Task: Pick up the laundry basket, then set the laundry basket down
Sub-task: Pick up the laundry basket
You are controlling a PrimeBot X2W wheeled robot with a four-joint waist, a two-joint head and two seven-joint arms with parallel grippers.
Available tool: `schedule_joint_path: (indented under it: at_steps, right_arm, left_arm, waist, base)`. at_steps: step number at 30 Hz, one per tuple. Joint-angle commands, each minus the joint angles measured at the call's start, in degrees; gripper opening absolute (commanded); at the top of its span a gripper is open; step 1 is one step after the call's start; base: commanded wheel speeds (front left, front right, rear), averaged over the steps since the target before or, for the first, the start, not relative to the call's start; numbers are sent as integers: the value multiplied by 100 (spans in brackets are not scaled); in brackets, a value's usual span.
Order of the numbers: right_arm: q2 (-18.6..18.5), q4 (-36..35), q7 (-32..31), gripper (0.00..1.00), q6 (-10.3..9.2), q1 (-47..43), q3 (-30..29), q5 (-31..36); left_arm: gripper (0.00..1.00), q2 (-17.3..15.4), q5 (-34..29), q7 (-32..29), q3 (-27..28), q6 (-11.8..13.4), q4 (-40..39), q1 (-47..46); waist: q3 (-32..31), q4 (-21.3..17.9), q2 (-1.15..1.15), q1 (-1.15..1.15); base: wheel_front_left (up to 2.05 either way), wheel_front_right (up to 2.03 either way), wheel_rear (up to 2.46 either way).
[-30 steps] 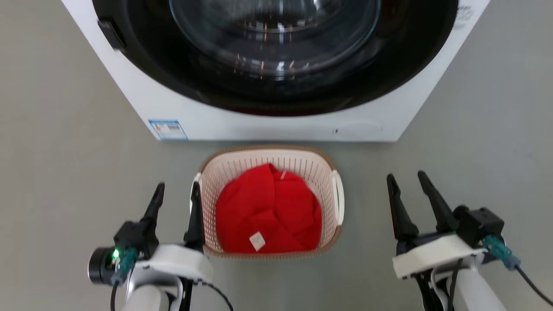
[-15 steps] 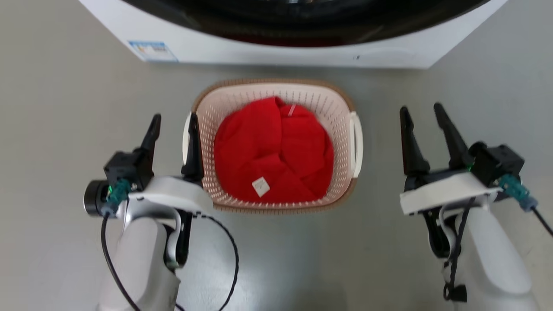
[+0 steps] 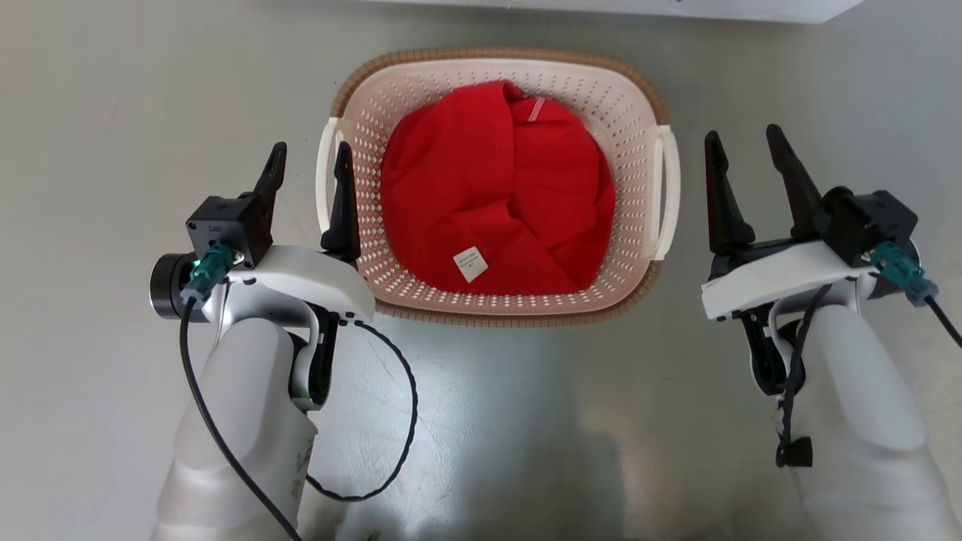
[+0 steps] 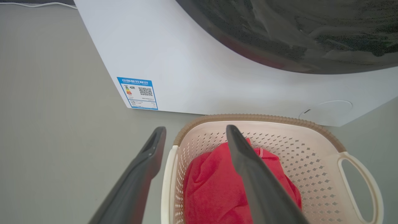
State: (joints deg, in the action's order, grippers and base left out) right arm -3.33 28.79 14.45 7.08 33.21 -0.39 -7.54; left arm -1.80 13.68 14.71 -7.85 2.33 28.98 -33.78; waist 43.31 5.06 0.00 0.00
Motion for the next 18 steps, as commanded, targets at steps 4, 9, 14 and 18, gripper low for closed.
schedule_joint_path:
  at_steps: [4, 9, 14, 18]
  right_arm:
    - [46, 282, 55, 100, 41, 182, 57, 81]
    - [46, 749, 55, 100, 41, 440, 37, 88]
    - [46, 1093, 55, 100, 41, 647, 81, 73]
    - [46, 1218, 55, 100, 41, 739, 86, 84]
  left_arm:
    - [100, -108, 68, 29, 111, -101, 269, -184]
    - [100, -108, 173, 29, 56, -175, 724, -435]
    - [100, -108, 256, 29, -26, -195, 1142, -706]
    - [100, -108, 271, 29, -73, -190, 1338, -860]
  waist:
    - [190, 61, 0, 0]
    - [348, 106, 0, 0]
    - [521, 124, 0, 0]
    - [629, 146, 0, 0]
  base:
    - [0, 0, 0]
    - [0, 0, 0]
    - [0, 0, 0]
    - [0, 0, 0]
